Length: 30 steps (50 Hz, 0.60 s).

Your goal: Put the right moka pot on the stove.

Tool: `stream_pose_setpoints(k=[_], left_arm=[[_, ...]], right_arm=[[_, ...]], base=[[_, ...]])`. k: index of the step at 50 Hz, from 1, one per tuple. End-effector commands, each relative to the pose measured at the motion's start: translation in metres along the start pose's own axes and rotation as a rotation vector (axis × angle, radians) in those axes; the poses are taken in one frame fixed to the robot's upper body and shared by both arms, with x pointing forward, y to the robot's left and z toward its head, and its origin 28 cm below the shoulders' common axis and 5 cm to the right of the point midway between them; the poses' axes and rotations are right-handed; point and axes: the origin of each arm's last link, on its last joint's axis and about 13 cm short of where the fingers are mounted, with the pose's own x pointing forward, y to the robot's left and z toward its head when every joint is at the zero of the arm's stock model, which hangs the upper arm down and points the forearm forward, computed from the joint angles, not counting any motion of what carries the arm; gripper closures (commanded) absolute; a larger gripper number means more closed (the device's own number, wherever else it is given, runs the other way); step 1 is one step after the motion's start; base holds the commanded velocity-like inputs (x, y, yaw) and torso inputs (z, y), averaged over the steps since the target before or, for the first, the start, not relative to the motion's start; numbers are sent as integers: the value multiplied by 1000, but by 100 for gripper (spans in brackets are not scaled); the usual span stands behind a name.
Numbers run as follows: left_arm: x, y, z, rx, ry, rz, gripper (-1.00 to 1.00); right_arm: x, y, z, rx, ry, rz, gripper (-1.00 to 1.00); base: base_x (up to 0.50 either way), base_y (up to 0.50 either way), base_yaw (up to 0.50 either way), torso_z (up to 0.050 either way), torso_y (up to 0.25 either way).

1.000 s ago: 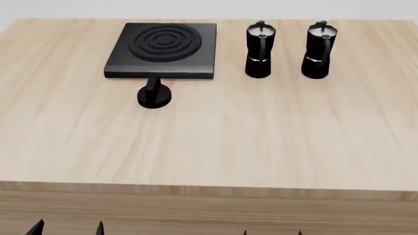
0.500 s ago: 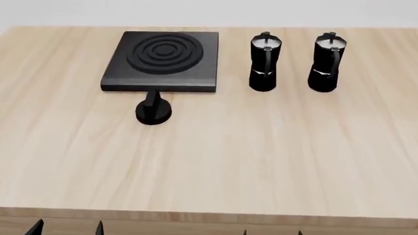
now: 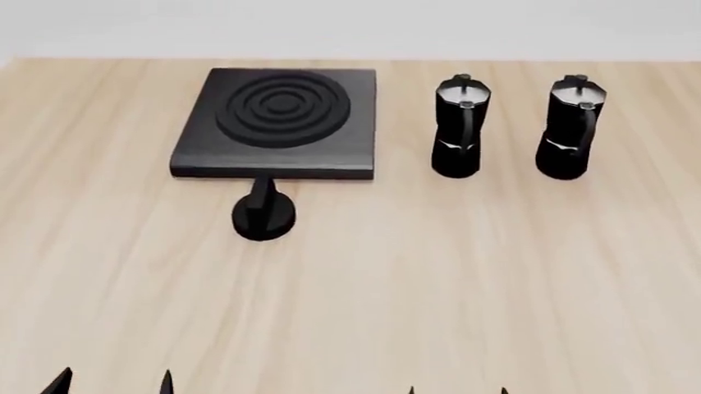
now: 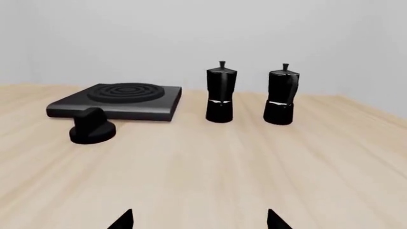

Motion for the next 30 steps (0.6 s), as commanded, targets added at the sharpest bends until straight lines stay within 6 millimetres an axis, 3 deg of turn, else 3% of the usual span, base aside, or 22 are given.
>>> stream_pose_setpoints(k=[1,30], left_arm=[[0,0,1,0,0,1,-100],[0,0,1,0,-2,2,-100]], right_arm=[[0,0,1,-3,-2,0,-100],[0,-1,1,5,3,-3,-100]], base=[[203,82,0,0,0],[202,82,0,0,0]])
